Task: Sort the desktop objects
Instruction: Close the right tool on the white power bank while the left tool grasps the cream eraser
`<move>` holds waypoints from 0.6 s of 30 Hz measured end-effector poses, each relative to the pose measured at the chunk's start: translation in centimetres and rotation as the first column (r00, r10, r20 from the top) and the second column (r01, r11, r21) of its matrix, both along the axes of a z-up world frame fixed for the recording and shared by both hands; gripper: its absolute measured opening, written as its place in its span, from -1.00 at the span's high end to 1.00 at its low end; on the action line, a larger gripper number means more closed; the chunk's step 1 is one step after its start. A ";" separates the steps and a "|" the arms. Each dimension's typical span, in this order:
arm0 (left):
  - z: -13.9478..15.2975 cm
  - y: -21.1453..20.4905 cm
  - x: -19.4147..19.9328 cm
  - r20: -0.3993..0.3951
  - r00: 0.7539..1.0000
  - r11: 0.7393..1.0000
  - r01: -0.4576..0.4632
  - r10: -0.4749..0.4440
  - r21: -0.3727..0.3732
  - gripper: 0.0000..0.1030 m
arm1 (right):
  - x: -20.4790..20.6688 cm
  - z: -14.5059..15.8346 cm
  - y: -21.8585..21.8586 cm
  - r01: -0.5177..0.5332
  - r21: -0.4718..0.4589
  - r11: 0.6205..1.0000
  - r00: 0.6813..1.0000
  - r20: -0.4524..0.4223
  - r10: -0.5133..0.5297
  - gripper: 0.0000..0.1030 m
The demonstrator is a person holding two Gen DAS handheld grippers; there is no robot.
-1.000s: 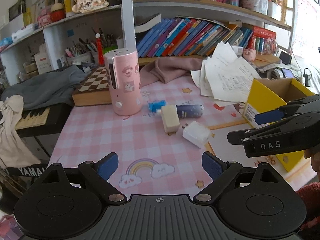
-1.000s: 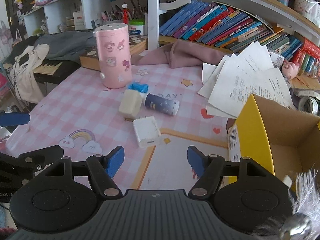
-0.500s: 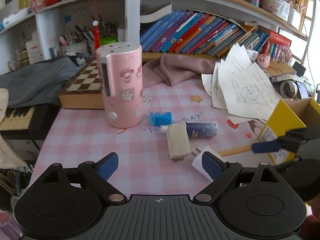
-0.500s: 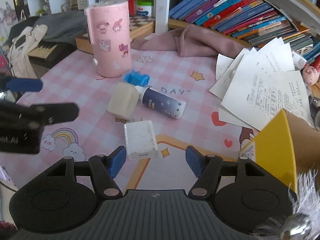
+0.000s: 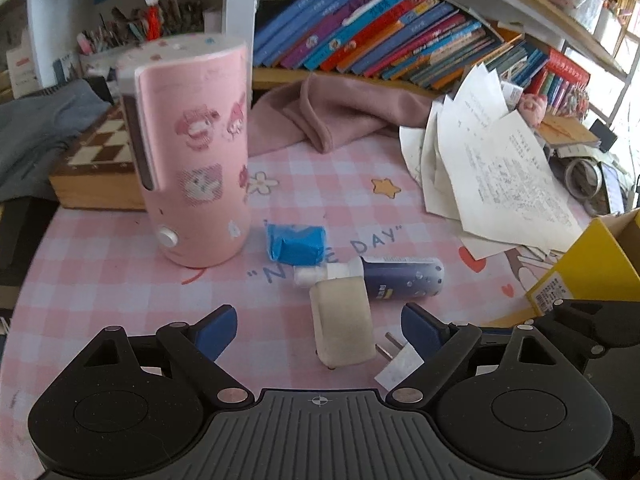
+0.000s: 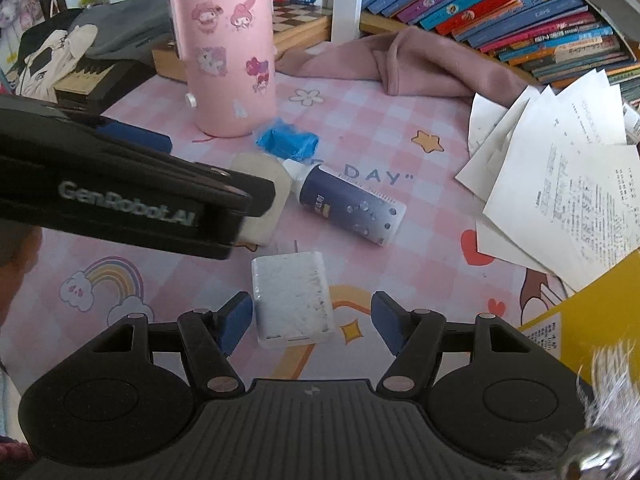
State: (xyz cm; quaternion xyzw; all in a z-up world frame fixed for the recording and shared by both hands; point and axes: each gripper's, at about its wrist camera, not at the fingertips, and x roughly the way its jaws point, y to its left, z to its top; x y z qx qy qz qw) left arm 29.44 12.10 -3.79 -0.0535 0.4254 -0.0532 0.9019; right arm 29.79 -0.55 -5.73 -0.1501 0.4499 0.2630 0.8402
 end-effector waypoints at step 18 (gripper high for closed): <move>-2.2 -0.6 2.2 -0.067 0.997 0.999 0.034 -0.037 -0.043 0.46 | 1.1 -1.3 0.5 -0.025 0.035 0.999 0.997 -0.066 0.027 0.14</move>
